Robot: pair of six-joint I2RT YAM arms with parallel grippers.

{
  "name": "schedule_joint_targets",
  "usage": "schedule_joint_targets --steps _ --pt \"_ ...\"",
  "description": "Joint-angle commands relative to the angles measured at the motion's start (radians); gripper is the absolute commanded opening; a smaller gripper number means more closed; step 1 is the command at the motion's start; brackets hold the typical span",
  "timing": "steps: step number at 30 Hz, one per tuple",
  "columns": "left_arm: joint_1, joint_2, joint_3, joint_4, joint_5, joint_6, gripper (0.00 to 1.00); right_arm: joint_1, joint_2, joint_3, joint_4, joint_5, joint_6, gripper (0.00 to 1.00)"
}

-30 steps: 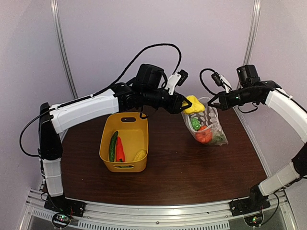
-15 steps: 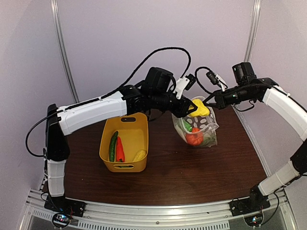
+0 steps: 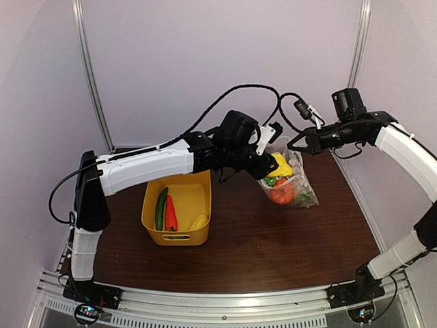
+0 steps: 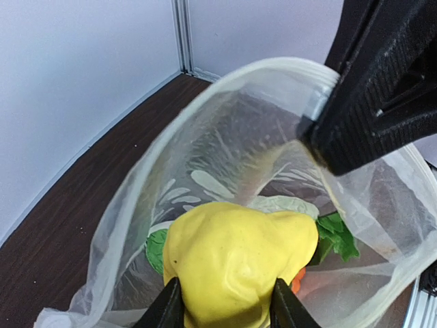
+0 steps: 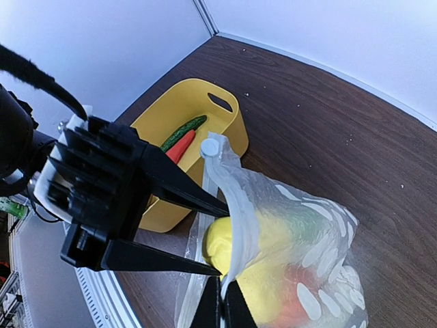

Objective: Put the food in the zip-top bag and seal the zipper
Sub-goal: Place the fake fruit in the zipper food storage bag.

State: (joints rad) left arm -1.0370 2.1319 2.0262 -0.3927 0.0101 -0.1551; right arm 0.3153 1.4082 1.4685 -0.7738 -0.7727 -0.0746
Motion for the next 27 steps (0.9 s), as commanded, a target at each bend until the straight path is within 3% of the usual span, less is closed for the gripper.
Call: schedule_joint_targets --steps 1,9,14,17,22,27 --pt "-0.046 0.044 0.051 0.043 -0.115 0.040 0.32 0.008 -0.011 -0.007 0.043 -0.049 0.040 0.00" --pt "-0.064 0.100 0.061 0.098 -0.067 0.041 0.33 0.008 -0.022 -0.016 0.064 -0.078 0.057 0.00" --pt "-0.075 0.100 0.016 0.190 0.150 0.051 0.40 0.008 -0.032 -0.040 0.083 -0.079 0.062 0.00" --pt "-0.081 0.099 0.009 0.210 0.237 0.043 0.50 0.008 -0.042 -0.050 0.085 -0.077 0.059 0.00" --pt "-0.084 0.105 0.008 0.196 0.136 0.012 0.71 0.002 -0.058 -0.057 0.086 -0.071 0.053 0.00" --pt "-0.083 0.098 0.014 0.154 0.106 0.014 0.72 -0.010 -0.069 -0.060 0.085 -0.074 0.053 0.00"
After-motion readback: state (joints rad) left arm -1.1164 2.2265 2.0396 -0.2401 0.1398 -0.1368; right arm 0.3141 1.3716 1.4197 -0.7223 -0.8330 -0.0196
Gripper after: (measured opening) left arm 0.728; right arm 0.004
